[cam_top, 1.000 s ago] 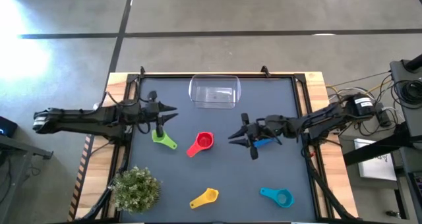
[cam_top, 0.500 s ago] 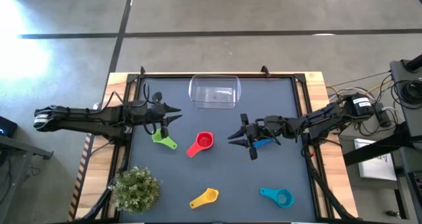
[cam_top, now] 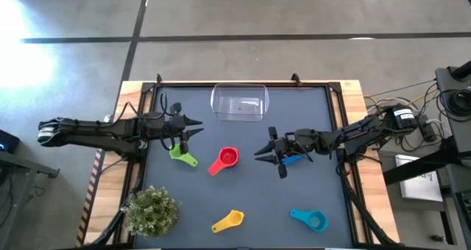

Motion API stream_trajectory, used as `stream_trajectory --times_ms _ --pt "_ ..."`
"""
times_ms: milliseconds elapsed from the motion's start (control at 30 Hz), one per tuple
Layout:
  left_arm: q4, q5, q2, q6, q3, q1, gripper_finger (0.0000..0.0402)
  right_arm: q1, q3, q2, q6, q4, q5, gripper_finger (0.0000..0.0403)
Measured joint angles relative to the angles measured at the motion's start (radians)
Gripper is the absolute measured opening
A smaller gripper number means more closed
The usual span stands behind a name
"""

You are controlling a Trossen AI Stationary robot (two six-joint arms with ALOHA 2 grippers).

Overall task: Nest measuring cups in basket
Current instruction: Stack the light blue measuring cup on top of the red measuring cup

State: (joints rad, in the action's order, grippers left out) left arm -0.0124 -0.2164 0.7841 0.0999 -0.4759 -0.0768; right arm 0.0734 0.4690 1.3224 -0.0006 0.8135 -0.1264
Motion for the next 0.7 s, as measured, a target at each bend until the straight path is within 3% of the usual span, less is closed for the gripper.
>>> stream_trajectory --times_ms 267,367,433,533,700 --pt "0.001 0.000 0.000 0.002 0.000 0.000 0.0086 0.000 0.000 0.000 0.000 -0.001 0.011 0.0063" --pt "0.004 0.000 0.000 0.030 0.000 0.000 0.0086 0.000 0.001 -0.020 0.051 -0.079 0.020 0.0062" --pt "0.004 0.000 0.000 0.030 0.000 0.000 0.0086 0.000 0.023 -0.068 0.117 -0.233 0.020 0.0061" --pt "0.004 0.000 -0.001 0.026 0.000 0.001 0.0086 0.015 0.133 -0.165 0.224 -0.608 0.038 0.0061" --pt "-0.006 0.000 -0.001 0.024 -0.001 0.001 0.0086 0.134 0.346 -0.207 0.302 -1.121 0.237 0.0061"
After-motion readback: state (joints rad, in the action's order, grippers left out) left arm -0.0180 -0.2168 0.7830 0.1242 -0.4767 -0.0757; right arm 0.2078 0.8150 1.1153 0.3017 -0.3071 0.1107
